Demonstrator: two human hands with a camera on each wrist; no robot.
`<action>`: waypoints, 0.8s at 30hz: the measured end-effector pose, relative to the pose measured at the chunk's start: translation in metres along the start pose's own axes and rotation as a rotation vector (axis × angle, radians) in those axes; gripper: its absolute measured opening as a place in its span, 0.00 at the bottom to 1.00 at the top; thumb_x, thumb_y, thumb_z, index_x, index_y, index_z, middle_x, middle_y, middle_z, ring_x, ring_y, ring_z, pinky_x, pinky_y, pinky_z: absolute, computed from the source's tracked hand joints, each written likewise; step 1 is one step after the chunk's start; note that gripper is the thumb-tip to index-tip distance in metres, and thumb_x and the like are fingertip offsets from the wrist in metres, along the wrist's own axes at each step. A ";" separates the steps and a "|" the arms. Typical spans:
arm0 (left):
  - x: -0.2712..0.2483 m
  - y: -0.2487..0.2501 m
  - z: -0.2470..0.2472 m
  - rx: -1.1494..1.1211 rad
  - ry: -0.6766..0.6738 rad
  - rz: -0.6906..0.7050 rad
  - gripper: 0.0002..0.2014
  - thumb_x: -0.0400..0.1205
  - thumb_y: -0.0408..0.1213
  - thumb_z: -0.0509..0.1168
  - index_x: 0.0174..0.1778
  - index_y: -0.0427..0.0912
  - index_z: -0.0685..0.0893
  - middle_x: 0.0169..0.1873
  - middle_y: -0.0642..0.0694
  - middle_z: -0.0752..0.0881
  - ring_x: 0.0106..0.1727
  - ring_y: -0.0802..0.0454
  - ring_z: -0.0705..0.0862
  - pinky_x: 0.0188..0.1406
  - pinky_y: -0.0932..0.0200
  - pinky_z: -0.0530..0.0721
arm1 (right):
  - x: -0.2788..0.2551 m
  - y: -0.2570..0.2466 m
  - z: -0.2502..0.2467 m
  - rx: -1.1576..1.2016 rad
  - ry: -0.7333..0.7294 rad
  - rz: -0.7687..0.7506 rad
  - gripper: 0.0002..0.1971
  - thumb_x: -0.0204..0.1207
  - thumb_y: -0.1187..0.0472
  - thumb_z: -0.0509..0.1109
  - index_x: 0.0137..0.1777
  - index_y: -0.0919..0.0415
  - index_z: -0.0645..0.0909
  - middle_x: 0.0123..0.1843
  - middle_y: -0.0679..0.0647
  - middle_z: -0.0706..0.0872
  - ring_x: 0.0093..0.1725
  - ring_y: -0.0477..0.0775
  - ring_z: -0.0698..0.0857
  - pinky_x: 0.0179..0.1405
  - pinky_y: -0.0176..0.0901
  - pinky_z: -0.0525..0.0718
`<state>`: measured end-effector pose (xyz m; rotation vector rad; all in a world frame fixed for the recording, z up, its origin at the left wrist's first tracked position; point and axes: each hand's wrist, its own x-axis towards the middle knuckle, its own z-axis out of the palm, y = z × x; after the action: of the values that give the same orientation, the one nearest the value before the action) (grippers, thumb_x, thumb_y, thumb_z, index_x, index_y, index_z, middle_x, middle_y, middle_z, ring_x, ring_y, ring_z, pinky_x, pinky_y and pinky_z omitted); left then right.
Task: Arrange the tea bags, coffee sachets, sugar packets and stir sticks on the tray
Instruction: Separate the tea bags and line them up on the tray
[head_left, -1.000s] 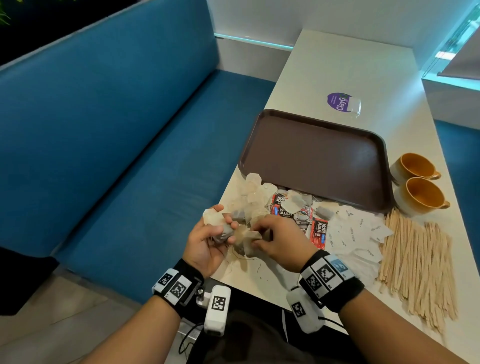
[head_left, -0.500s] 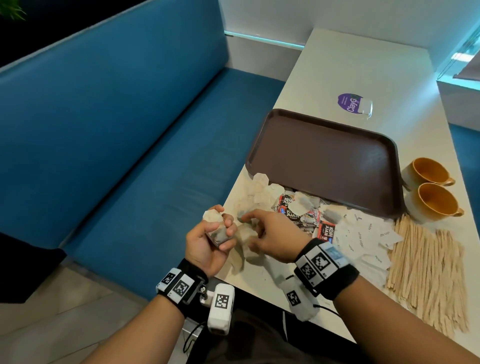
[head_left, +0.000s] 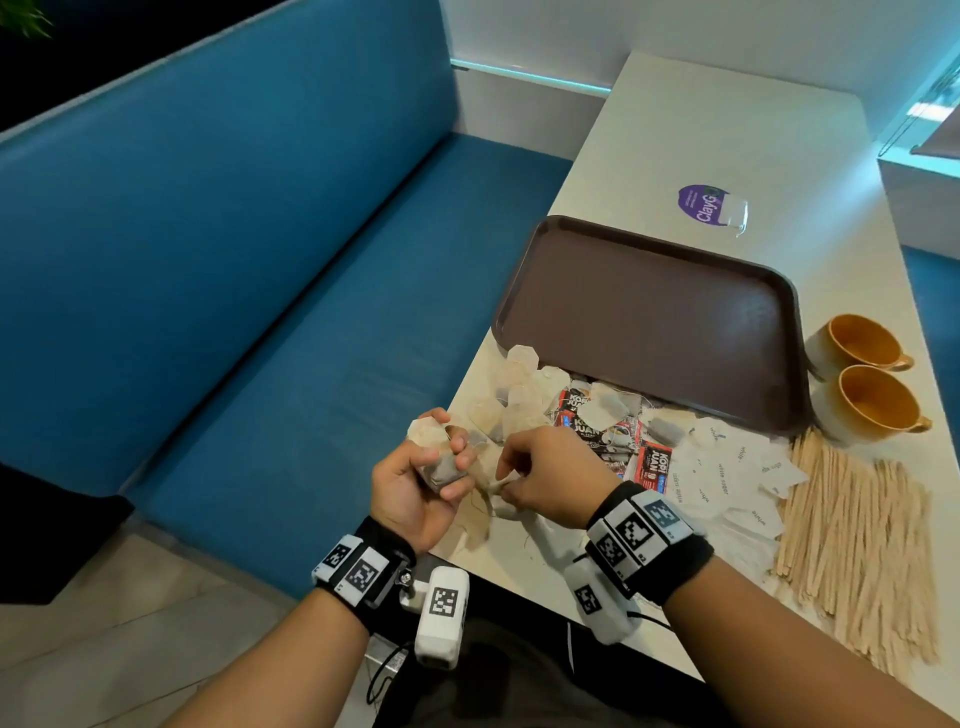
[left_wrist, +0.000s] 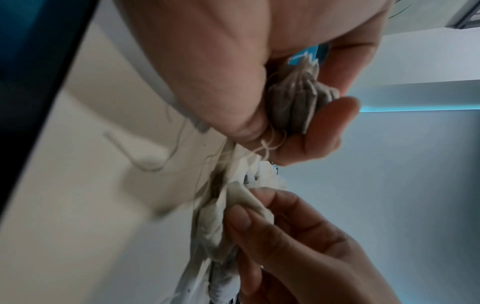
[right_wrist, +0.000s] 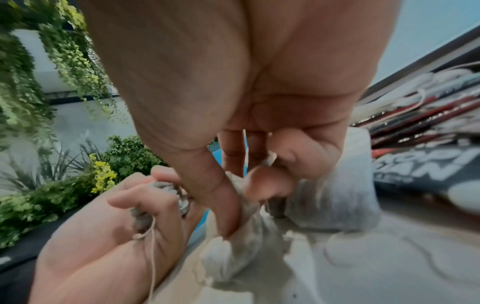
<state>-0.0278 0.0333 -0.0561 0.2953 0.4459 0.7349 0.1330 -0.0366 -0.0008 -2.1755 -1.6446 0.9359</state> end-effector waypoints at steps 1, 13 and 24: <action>0.000 0.000 0.000 -0.001 -0.001 0.002 0.28 0.58 0.31 0.73 0.56 0.40 0.76 0.39 0.41 0.75 0.34 0.49 0.74 0.16 0.63 0.73 | -0.001 0.000 -0.001 0.021 -0.001 -0.007 0.06 0.71 0.61 0.79 0.46 0.52 0.89 0.36 0.41 0.80 0.38 0.43 0.79 0.39 0.37 0.77; -0.003 0.000 -0.002 -0.035 -0.027 0.028 0.22 0.64 0.35 0.72 0.54 0.40 0.77 0.37 0.41 0.74 0.31 0.50 0.74 0.12 0.66 0.69 | 0.027 -0.020 -0.003 -0.091 -0.013 -0.006 0.27 0.70 0.63 0.74 0.71 0.50 0.79 0.53 0.51 0.84 0.54 0.54 0.85 0.52 0.42 0.83; -0.003 0.001 0.000 -0.041 -0.020 0.010 0.25 0.62 0.31 0.72 0.55 0.40 0.76 0.37 0.41 0.74 0.32 0.50 0.74 0.14 0.66 0.70 | 0.019 -0.018 -0.003 -0.100 0.017 0.000 0.10 0.68 0.63 0.77 0.49 0.54 0.86 0.52 0.50 0.76 0.48 0.52 0.80 0.44 0.37 0.73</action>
<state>-0.0302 0.0318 -0.0550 0.2661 0.4101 0.7496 0.1240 -0.0131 0.0051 -2.2412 -1.7178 0.8499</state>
